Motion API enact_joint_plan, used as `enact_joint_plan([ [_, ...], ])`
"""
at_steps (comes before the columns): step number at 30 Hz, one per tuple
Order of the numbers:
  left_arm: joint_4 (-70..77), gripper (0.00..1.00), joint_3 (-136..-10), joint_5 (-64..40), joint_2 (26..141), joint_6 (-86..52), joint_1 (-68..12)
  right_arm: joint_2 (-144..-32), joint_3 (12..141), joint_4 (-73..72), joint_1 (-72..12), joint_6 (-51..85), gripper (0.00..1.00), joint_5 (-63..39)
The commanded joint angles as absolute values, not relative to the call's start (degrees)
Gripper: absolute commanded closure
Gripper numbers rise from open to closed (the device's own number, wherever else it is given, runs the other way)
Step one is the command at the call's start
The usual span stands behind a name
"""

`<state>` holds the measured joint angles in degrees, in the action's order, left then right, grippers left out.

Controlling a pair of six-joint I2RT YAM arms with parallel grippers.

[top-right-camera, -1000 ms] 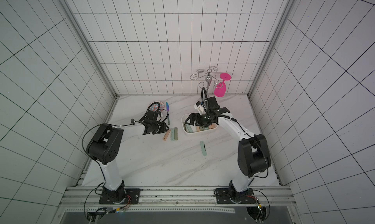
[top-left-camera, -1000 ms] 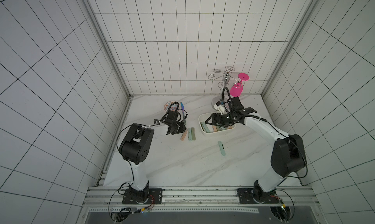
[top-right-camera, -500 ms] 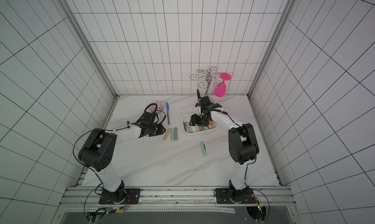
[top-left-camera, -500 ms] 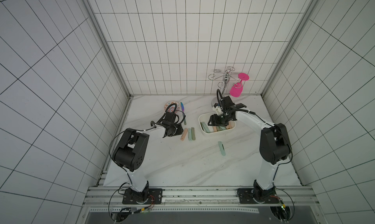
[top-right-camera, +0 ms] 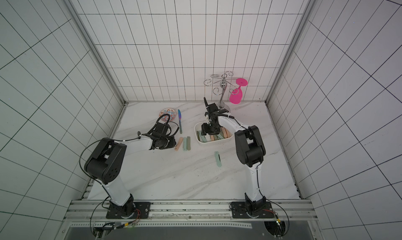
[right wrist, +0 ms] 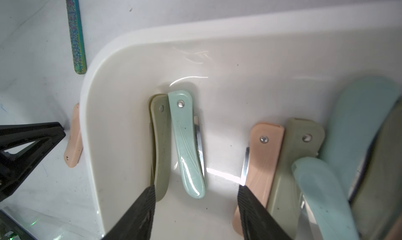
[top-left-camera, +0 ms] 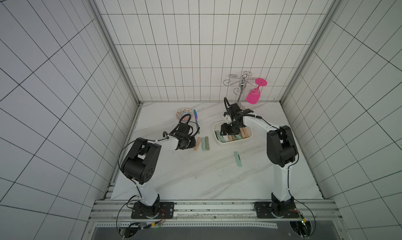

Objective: Take the fruit knife out of the storage box
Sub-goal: Place the fruit knife at the center of the board, then pick up the fruit knife from the storage box.

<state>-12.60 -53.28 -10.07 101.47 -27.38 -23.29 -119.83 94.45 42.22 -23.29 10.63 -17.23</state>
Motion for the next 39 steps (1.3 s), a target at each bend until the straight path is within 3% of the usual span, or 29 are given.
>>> enact_joint_plan([
  [1,-14.0,0.82,-53.2,-9.1,103.4,-27.1,-24.9,-121.4,97.5,44.6,-23.7,9.1,0.37,-15.9],
  [14,-15.4,0.81,-53.4,-8.0,102.4,-26.9,-24.9,-124.1,98.4,44.6,-25.0,8.1,0.34,-15.3],
  [23,-15.3,0.70,-55.1,-9.7,99.0,-25.6,-23.1,-125.9,99.5,44.0,-27.2,7.0,0.35,-9.6],
  [34,-14.3,0.61,-57.5,-15.5,94.4,-25.8,-21.3,-127.8,99.2,42.3,-28.7,7.8,0.50,-1.6],
  [39,-14.5,0.60,-57.8,-16.3,93.4,-25.8,-20.9,-128.1,98.6,40.4,-28.8,9.0,0.64,3.5],
])
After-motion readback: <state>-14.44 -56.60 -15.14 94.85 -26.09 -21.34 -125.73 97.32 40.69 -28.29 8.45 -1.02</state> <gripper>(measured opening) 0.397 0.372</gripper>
